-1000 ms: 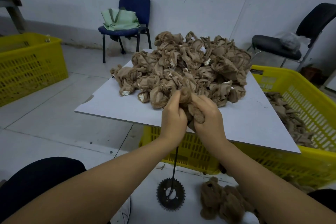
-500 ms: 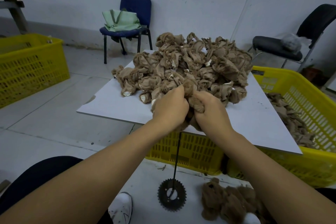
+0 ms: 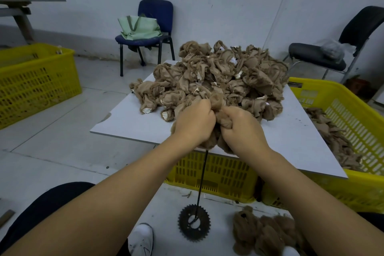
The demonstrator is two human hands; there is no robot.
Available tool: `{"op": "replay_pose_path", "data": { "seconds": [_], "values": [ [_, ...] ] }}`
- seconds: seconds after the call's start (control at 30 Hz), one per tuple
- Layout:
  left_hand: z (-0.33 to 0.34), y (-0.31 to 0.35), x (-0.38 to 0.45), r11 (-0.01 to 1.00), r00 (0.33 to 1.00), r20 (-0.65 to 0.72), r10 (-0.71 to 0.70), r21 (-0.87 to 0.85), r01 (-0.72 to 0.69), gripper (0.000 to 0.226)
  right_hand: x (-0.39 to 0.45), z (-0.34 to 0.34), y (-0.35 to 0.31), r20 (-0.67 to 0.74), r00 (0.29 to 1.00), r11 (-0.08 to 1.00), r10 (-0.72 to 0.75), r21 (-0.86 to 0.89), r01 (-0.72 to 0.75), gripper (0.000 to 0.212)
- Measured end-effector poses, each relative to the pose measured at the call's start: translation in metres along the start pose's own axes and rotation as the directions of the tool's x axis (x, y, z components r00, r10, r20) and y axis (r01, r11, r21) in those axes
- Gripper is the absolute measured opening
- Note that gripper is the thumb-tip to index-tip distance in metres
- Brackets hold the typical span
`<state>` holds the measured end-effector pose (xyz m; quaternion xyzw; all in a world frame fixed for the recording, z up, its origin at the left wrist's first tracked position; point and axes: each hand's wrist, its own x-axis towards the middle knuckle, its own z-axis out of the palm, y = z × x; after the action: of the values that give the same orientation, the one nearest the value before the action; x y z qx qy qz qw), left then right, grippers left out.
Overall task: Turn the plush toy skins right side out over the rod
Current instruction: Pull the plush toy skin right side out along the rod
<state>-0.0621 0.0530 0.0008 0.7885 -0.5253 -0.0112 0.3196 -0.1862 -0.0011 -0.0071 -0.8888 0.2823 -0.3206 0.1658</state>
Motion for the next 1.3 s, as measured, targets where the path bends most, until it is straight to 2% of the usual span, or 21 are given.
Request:
{"op": "replay_pose_path", "data": {
  "seconds": [0.17, 0.27, 0.37, 0.57, 0.7, 0.77, 0.87, 0.93, 1.03, 1.13, 1.2, 1.3],
  "values": [
    [-0.006, 0.001, 0.007, 0.999, 0.997, 0.072, 0.028, -0.018, -0.027, 0.026, 0.004, -0.008, -0.003, 0.042, 0.999, 0.999, 0.016, -0.051, -0.014, 0.026],
    [-0.01, -0.002, 0.01, 0.998, 0.992, 0.124, 0.039, -0.045, -0.034, 0.021, 0.005, -0.003, -0.005, 0.081, 0.996, 0.998, 0.02, -0.068, -0.015, 0.029],
    [-0.008, -0.008, 0.008, 0.996, 0.993, 0.12, 0.02, -0.091, -0.009, 0.019, 0.004, 0.003, -0.007, 0.117, 0.993, 0.997, 0.027, -0.079, -0.018, 0.031],
    [-0.004, -0.015, -0.004, 0.986, 0.999, 0.04, 0.016, -0.165, -0.009, 0.024, 0.003, 0.01, -0.012, 0.12, 0.993, 0.995, 0.01, -0.104, 0.002, 0.02],
    [-0.005, -0.013, -0.007, 0.969, 0.995, -0.078, 0.07, -0.232, -0.086, 0.019, 0.003, 0.001, -0.013, -0.011, 0.994, 0.989, -0.107, -0.108, 0.105, 0.014],
    [0.002, -0.015, -0.007, 0.962, 0.991, -0.127, 0.044, -0.262, -0.076, 0.023, 0.004, -0.001, -0.011, -0.031, 0.992, 0.984, -0.124, -0.129, 0.119, 0.013],
    [0.021, -0.021, -0.016, 0.975, 0.998, 0.047, -0.05, -0.213, 0.058, 0.021, -0.004, 0.014, -0.004, 0.115, 0.993, 0.984, 0.01, -0.175, 0.011, 0.019],
    [0.027, -0.026, -0.017, 0.984, 0.992, 0.098, -0.083, -0.149, 0.097, 0.019, -0.009, 0.022, 0.001, 0.157, 0.985, 0.982, 0.066, -0.186, -0.036, 0.019],
    [0.019, -0.024, -0.006, 0.997, 0.999, 0.033, -0.008, -0.082, 0.01, 0.019, -0.003, 0.016, 0.001, 0.111, 0.994, 0.98, 0.003, -0.198, 0.019, 0.031],
    [0.018, -0.024, -0.004, 0.987, 0.991, -0.116, 0.065, -0.139, -0.081, 0.022, 0.002, 0.005, 0.003, 0.014, 0.995, 0.97, -0.099, -0.221, 0.1, 0.02],
    [0.026, -0.024, -0.017, 0.984, 0.996, -0.091, 0.027, -0.172, -0.042, 0.021, -0.005, 0.009, 0.002, 0.059, 0.995, 0.969, -0.078, -0.232, 0.09, 0.01],
    [0.032, -0.028, -0.021, 0.991, 0.997, -0.079, -0.025, -0.13, 0.014, 0.016, -0.011, 0.019, 0.002, 0.113, 0.993, 0.977, -0.023, -0.207, 0.046, 0.011]
  ]
}}
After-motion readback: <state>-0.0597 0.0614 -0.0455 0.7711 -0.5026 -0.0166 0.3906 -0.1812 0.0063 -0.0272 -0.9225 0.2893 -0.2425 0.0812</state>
